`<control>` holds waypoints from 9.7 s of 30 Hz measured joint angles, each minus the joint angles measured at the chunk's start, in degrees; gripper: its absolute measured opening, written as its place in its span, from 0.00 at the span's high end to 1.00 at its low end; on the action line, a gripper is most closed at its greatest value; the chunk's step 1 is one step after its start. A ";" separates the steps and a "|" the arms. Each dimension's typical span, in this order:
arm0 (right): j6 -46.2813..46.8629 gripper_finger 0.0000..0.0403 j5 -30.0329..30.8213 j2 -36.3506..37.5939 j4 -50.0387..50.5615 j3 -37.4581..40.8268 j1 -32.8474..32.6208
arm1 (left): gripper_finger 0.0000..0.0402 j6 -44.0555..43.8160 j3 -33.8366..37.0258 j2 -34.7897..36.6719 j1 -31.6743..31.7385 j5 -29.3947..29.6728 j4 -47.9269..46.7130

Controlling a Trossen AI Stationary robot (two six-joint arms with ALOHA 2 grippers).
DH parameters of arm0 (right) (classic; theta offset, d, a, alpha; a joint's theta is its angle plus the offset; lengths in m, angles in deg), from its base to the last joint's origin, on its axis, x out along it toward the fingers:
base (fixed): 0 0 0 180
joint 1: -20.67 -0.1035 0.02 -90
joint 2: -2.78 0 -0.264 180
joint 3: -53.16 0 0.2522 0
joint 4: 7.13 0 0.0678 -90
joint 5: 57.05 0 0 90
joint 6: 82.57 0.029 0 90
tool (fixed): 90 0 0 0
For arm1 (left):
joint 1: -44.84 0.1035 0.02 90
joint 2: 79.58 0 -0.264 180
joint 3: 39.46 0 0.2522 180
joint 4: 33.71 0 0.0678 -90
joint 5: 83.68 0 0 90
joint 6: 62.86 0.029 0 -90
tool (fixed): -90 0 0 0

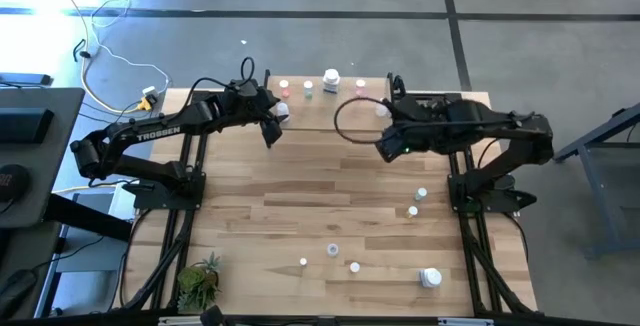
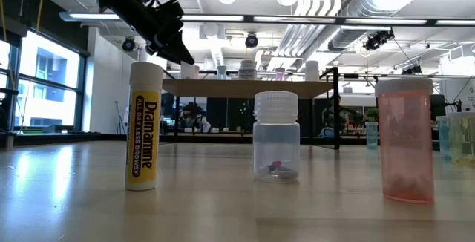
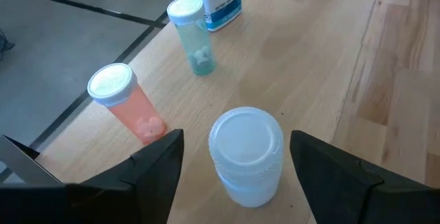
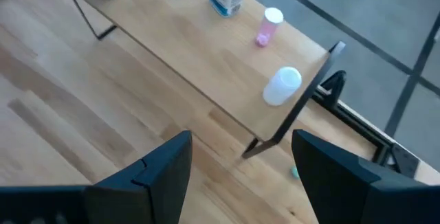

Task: Pick and place medicine bottles onto shelf by color
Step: Put the yellow pill bottle on the shelf, then put the white pill bottle on the shelf

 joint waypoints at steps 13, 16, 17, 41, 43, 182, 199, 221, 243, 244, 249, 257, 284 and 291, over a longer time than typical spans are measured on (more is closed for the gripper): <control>12.98 0.40 -8.09 10.54 -9.56 24.72 -1.79 | 0.36 0.17 -0.02 3.92 -0.02 -1.33 0.01; 17.75 0.40 -10.58 13.36 -11.55 29.38 -2.73 | 0.36 0.16 -0.04 4.80 0.00 -1.33 0.05; 19.45 0.40 -11.76 14.13 -11.95 30.56 -3.08 | 0.36 0.15 -0.04 4.98 0.00 -1.34 0.00; 51.75 0.40 -24.58 15.56 -19.86 46.98 -15.43 | 0.36 -4.42 -0.04 16.24 -0.09 -7.13 -0.23; 53.47 0.40 -24.82 15.53 -22.59 48.87 -16.45 | 0.36 -4.44 -0.04 16.75 -0.09 -7.15 -0.46; -35.39 0.72 -37.79 -7.52 -24.30 0.14 52.89 | 0.36 -7.33 -0.04 17.03 -2.32 2.58 -5.76; -38.35 0.72 -42.25 -18.52 -13.47 -4.72 52.60 | 0.36 -8.87 -0.04 17.03 -2.32 2.58 -9.07; -41.68 0.72 -42.50 -22.10 -11.35 -4.70 52.56 | 0.36 -8.87 -0.04 17.03 -2.32 3.65 -9.05; -43.30 0.71 -42.23 -22.10 -11.14 -4.70 52.56 | 0.36 -8.85 -0.04 17.03 -2.34 3.61 -9.05; -43.30 0.69 -42.23 -22.10 -11.14 -4.70 52.56 | 0.36 -8.86 -0.04 17.03 -2.34 3.61 -9.05; -43.30 0.60 -42.23 -22.08 -11.08 -4.70 52.56 | 0.36 -8.85 -0.04 17.03 -2.34 3.61 -9.05; -43.33 0.53 -42.23 -22.08 -11.12 -4.68 52.83 | 0.36 -8.85 -0.04 17.03 -2.36 3.48 -9.05; -44.06 0.53 -38.77 -15.04 -13.59 -4.70 52.44 | 0.36 -17.06 -0.02 17.03 -16.35 3.46 -9.05; -41.75 0.53 -38.80 -10.80 -13.74 -4.70 49.94 | 0.36 -18.44 -0.02 16.84 -23.03 3.43 -8.96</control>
